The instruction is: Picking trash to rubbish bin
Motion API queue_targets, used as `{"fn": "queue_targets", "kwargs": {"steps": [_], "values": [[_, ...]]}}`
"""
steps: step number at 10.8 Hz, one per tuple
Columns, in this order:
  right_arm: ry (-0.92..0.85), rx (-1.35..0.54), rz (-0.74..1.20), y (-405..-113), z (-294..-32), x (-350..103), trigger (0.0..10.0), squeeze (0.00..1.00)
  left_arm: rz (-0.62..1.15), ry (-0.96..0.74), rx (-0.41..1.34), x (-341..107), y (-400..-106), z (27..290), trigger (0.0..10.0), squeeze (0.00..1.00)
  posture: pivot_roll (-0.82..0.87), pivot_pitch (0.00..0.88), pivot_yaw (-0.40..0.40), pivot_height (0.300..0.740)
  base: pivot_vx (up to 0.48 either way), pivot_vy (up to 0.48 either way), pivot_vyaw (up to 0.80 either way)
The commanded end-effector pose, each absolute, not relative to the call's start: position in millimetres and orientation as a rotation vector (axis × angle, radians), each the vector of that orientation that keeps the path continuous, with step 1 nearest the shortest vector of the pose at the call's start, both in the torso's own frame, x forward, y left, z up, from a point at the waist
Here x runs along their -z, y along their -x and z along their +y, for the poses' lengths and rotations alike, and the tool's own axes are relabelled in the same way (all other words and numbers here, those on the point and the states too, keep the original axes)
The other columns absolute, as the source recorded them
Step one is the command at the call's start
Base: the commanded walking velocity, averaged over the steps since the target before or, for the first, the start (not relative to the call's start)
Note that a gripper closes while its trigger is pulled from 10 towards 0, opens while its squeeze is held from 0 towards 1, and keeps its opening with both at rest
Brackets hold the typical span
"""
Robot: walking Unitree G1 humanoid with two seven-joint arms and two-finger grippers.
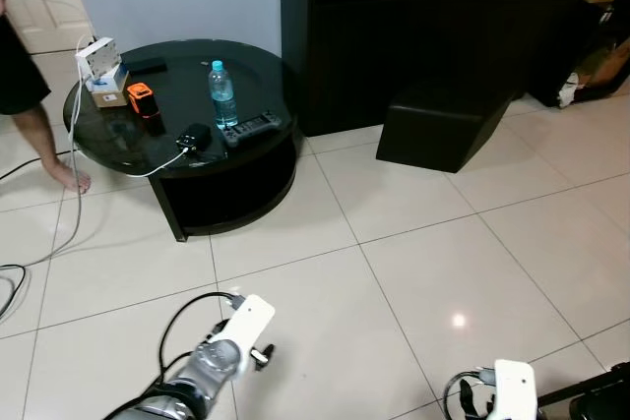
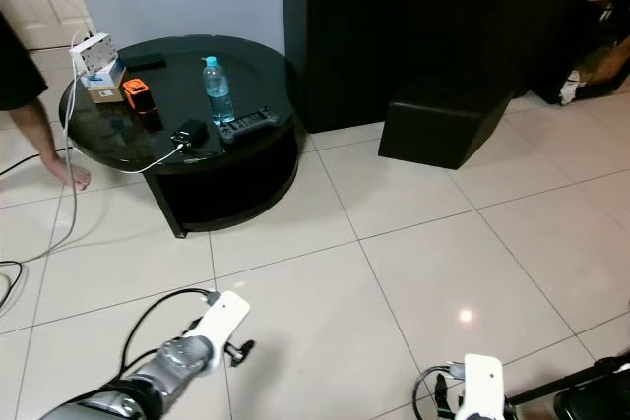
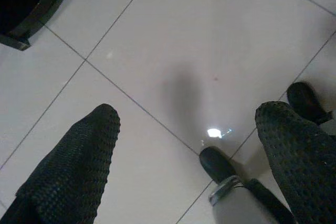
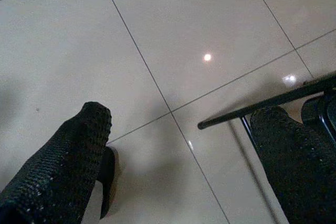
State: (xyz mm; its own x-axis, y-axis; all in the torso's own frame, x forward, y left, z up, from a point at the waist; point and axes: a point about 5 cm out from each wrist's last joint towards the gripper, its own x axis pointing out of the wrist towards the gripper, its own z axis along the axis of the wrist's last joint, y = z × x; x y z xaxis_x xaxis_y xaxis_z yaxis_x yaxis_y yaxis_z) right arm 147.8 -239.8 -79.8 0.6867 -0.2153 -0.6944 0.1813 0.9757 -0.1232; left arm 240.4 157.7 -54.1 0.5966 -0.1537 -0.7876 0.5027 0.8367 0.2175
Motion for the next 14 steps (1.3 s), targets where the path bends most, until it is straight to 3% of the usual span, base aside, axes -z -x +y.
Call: {"fn": "queue_targets", "kwargs": {"steps": [1, 4, 7, 10, 14], "values": [[0.050, 0.209, 0.786, -150.4, -238.1, 79.7, 10.0, 0.00, 0.861, -0.455, 0.395, 55.6, -237.4, 163.2, 10.0, 0.00, 0.13, 0.000, -0.057, 0.740, 0.000, 0.000, 0.00], [0.087, 0.075, 0.798, -162.8, -223.1, 79.2, 10.0, 0.00, 0.864, -0.388, 0.247, 52.1, -239.4, 188.2, 10.0, 0.00, 0.25, 0.000, -0.131, 0.740, 0.000, 0.000, 0.00], [0.092, 0.064, 0.816, -168.3, -220.5, 78.9, 10.0, 0.00, 0.867, -0.391, 0.206, 52.2, -235.6, 202.1, 10.0, 0.00, 0.29, 0.000, -0.142, 0.740, 0.000, 0.000, 0.00], [0.172, 0.045, 0.870, -159.5, -240.1, 79.0, 10.0, 0.00, 0.872, -0.363, 0.242, 60.0, -227.9, 182.1, 10.0, 0.00, 0.26, 0.000, -0.147, 0.740, 0.000, 0.000, 0.00], [0.101, 0.137, 0.906, -139.3, -243.2, 86.3, 10.0, 0.00, 0.916, -0.395, 0.272, 66.6, -215.9, 187.4, 10.0, 0.00, 0.23, 0.000, -0.135, 0.740, 0.000, 0.000, 0.00]]}}
